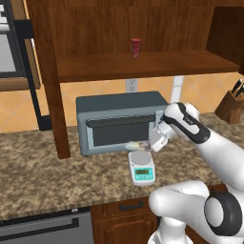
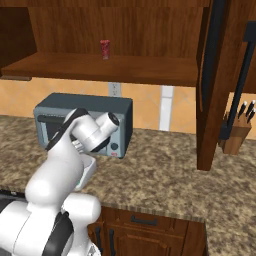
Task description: Pick the bar and place it on the digital scale for weighing, and close the cabinet.
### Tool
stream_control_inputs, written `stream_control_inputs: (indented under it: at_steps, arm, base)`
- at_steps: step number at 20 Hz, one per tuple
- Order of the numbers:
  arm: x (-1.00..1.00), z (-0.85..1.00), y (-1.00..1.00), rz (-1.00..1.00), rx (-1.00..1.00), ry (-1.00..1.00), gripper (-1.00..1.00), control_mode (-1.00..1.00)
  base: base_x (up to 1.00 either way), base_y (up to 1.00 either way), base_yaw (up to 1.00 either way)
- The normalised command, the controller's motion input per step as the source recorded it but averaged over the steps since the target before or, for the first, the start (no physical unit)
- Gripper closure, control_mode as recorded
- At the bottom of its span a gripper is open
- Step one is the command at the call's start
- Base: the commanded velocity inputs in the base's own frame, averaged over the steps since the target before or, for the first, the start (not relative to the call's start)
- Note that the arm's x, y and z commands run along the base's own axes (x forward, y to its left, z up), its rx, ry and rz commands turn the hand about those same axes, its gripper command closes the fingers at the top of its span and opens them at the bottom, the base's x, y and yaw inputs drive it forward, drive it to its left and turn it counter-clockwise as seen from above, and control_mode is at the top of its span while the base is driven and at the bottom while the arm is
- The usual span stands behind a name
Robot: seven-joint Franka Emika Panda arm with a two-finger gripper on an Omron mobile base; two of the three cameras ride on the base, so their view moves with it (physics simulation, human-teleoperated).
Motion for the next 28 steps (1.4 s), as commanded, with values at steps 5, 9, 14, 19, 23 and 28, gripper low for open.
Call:
stream_control_inputs:
  at_steps: [5, 9, 14, 19, 23, 28]
  arm:
    - [-0.01, -0.25, -0.03, 0.03, 0.00, -0.03, 1.00, -1.00]
    - [0.01, -0.45, -0.03, 0.07, 0.00, 0.00, 1.00, -1.00]
    - [0.08, -0.25, -0.08, 0.08, 0.00, 0.00, 1.00, -1.00]
    - [0.13, -0.11, -0.11, 0.04, 0.00, 0.00, 1.00, -1.00]
    - [0.42, -0.12, 0.00, 0.00, 0.00, -0.03, 1.00, -1.00]
    - [0.15, -0.25, -0.02, 0.00, 0.00, -0.03, 1.00, -1.00]
  base:
    - [0.00, 0.00, 0.00]
    - [0.00, 0.00, 0.00]
    - [0.00, 0.00, 0.00]
    - [0.00, 0.00, 0.00]
    - [0.00, 0.00, 0.00]
    - [0.00, 0.00, 0.00]
